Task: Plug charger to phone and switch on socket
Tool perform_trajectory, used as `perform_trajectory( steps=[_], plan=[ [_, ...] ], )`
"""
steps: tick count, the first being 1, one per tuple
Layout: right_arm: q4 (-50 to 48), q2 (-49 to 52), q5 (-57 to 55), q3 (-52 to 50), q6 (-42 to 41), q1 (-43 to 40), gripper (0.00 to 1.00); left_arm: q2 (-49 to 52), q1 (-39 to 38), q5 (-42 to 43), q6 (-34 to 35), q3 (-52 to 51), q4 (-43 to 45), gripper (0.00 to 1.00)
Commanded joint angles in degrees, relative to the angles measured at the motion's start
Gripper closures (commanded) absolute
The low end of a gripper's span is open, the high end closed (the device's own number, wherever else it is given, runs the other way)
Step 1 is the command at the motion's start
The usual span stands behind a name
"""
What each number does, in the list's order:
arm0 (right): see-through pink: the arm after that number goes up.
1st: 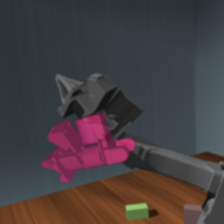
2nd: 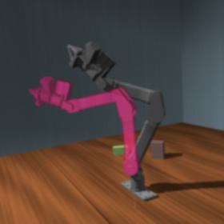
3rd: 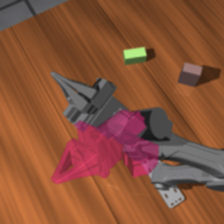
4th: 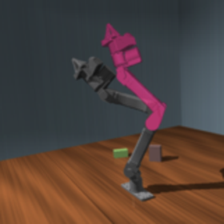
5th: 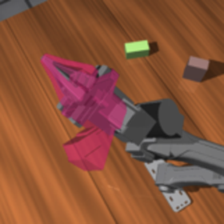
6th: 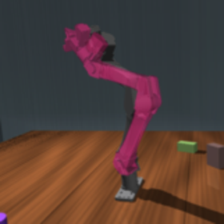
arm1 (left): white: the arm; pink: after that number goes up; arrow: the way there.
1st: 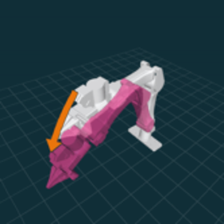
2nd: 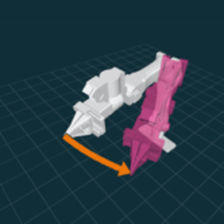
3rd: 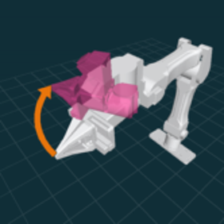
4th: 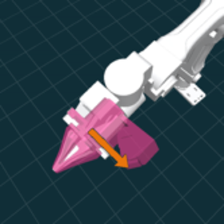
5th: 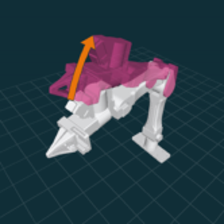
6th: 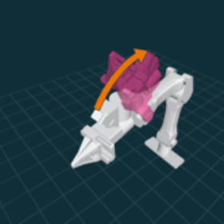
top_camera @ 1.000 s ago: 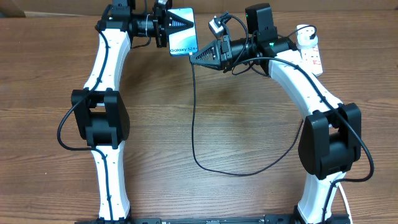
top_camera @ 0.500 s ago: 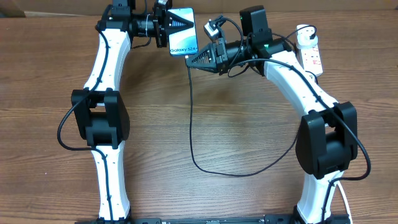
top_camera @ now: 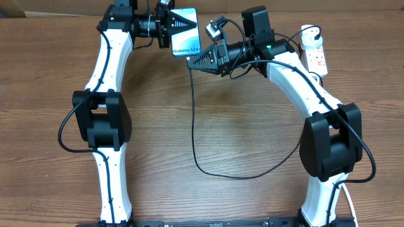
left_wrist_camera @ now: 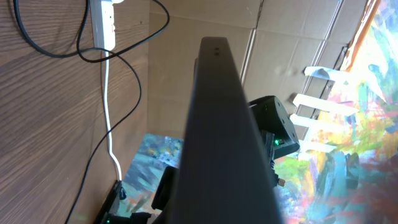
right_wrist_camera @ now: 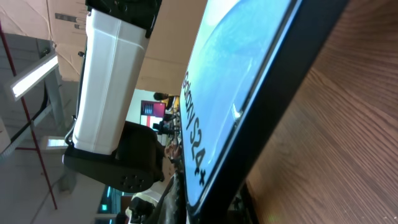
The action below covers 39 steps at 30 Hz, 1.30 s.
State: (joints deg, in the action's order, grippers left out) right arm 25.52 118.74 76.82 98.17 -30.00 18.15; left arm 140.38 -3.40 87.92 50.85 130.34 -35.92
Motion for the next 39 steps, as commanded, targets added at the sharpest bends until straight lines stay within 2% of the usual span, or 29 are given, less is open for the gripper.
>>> perform_trajectory(
  steps=[1,39],
  plan=[
    [-0.2,0.66,-0.24,0.13,0.15,0.24,0.96,-1.7,-0.55,2.6,-1.14,1.75,0.39,0.96],
    [-0.59,0.66,1.75,0.13,-0.24,0.11,0.96,-1.7,-1.77,2.6,-4.57,1.75,0.42,0.96]
  ],
)
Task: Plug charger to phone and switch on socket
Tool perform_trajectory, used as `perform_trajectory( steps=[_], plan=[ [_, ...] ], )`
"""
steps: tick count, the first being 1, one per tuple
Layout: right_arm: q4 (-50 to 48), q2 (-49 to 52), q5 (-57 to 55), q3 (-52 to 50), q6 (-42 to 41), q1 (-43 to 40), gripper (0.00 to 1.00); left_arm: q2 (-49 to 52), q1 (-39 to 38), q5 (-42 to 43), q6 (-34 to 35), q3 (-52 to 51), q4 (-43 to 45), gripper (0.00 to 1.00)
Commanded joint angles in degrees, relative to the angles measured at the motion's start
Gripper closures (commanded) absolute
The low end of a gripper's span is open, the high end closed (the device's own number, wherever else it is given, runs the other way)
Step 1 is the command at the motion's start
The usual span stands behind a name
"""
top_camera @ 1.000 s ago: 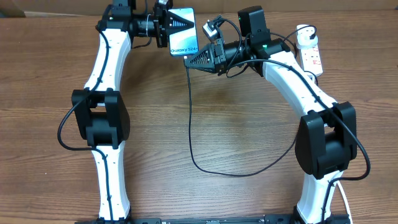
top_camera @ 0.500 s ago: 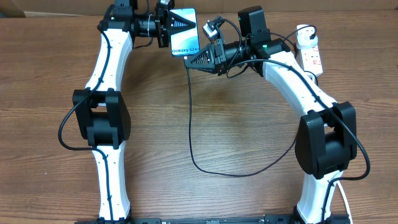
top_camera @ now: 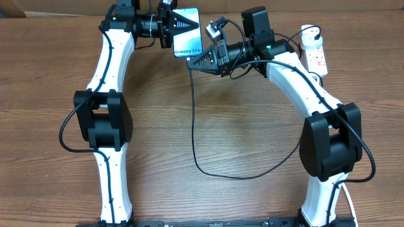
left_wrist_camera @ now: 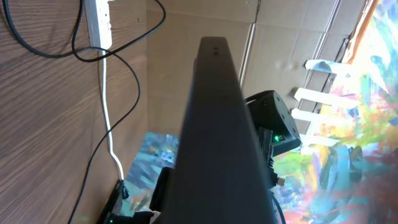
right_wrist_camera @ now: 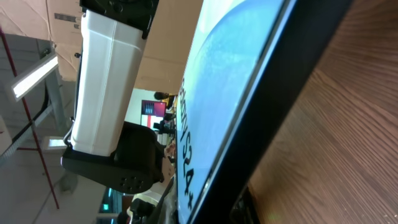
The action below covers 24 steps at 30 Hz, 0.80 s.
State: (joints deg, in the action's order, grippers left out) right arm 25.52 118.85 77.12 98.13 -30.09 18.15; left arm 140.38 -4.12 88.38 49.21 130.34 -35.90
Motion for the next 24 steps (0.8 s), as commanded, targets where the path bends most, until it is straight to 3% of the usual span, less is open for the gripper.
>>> perform_trajectory(
  steps=[1,24],
  plan=[
    [-0.59,0.55,1.44,0.17,-0.15,0.11,0.96,-1.7,-1.05,2.14,-2.93,1.75,0.39,0.96],
    [-0.83,0.55,1.4,0.17,0.09,0.11,0.96,-1.7,-0.44,2.14,-3.82,1.75,0.37,0.96]
  ],
)
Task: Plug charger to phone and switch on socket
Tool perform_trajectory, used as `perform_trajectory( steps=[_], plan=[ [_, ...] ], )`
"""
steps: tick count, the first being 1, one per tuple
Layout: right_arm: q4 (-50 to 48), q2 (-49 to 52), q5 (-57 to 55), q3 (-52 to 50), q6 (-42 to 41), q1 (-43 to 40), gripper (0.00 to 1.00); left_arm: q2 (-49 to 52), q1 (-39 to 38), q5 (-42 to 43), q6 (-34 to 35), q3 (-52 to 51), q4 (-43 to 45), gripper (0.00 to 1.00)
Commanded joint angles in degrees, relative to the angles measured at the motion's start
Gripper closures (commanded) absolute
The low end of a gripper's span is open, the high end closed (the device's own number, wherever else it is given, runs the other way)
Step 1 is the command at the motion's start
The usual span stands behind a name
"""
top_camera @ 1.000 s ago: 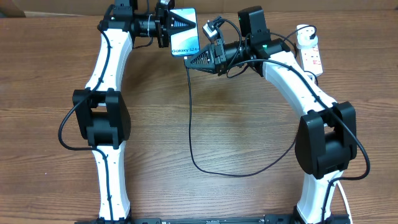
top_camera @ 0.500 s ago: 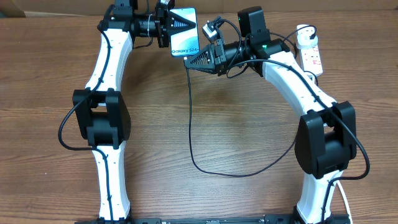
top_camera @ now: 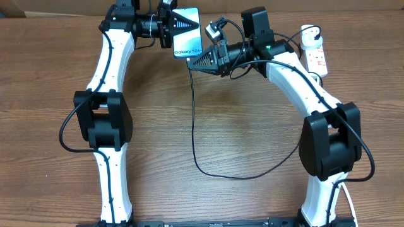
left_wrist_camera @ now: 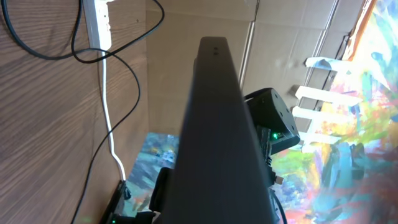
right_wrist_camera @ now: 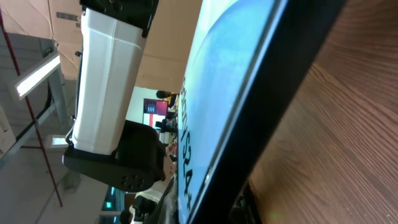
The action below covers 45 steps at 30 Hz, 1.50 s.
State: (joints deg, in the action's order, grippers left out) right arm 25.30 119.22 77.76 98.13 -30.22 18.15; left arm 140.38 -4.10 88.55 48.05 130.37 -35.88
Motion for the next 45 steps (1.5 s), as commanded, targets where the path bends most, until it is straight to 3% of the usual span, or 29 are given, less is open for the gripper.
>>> perform_trajectory(
  steps=[1,45],
  plan=[
    [-0.61,0.17,0.74,0.17,0.22,0.11,0.96,-1.7,-0.33,1.97,-2.67,1.73,0.35,0.96],
    [-0.39,0.17,0.72,0.17,0.2,0.11,0.96,-1.7,0.55,1.97,-2.64,1.73,0.15,0.96]
  ],
)
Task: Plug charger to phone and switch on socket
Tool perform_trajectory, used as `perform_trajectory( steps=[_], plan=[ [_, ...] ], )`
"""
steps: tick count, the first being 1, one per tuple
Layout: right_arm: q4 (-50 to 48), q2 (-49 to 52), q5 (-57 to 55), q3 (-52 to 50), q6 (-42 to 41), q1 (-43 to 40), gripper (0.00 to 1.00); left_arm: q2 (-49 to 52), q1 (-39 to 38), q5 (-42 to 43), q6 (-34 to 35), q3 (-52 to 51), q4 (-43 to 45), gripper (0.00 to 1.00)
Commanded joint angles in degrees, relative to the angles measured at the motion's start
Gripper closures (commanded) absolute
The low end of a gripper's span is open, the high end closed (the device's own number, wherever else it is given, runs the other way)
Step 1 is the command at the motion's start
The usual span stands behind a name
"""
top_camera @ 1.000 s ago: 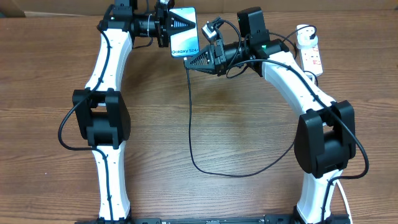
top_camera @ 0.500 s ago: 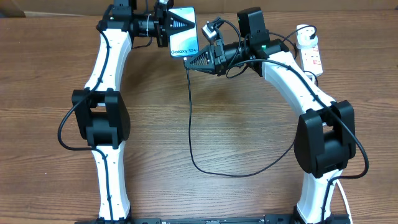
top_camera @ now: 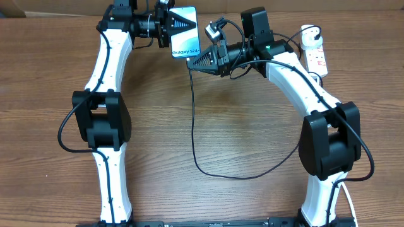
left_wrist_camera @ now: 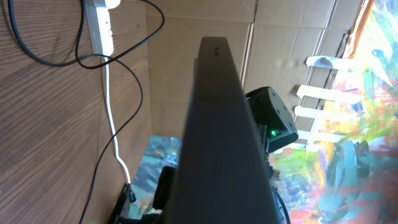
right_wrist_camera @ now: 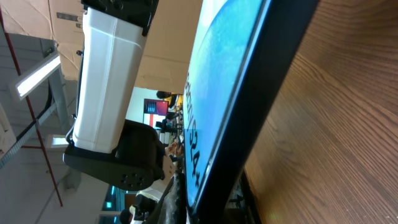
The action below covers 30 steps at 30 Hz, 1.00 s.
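Observation:
The phone (top_camera: 185,31), blue screen reading Galaxy S24+, is held up at the back of the table, and my left gripper (top_camera: 171,26) is shut on its far end. My right gripper (top_camera: 193,61) sits at the phone's near end, shut on the charger plug, with the black cable (top_camera: 192,120) hanging down from it. In the left wrist view the phone's dark edge (left_wrist_camera: 217,124) fills the middle. The right wrist view shows the screen (right_wrist_camera: 227,81) very close. Whether the plug is seated is hidden. The white socket strip (top_camera: 315,49) lies at the back right.
The black cable loops across the wooden table (top_camera: 240,126) to about (top_camera: 240,177) and rises toward the right arm. The socket strip (left_wrist_camera: 99,28) has a white lead trailing off it. Cardboard walls stand behind the table.
The phone and my left gripper have shifted slightly to the left. In the right wrist view the phone's edge sits a little farther left, so more wood shows. Both grips are unchanged.
At the oldest moment the left gripper held the phone up with the right gripper and plug at its near end. Then the phone stood slightly farther right, and stayed so. Now it is back a little to the left, with both grippers still shut.

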State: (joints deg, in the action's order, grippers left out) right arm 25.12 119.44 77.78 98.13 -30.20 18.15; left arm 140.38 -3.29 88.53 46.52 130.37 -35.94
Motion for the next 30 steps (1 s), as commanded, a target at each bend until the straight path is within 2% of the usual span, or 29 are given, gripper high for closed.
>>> perform_trajectory(
  steps=[1,30],
  plan=[
    [-0.22,-0.04,0.7,0.17,0.17,0.11,0.96,-1.7,-0.28,1.97,-1.11,1.73,0.22,0.96],
    [-0.22,-0.04,-0.57,0.17,0.13,0.11,0.96,-1.7,-1.88,1.99,-1.11,1.73,-0.2,0.96]
  ],
)
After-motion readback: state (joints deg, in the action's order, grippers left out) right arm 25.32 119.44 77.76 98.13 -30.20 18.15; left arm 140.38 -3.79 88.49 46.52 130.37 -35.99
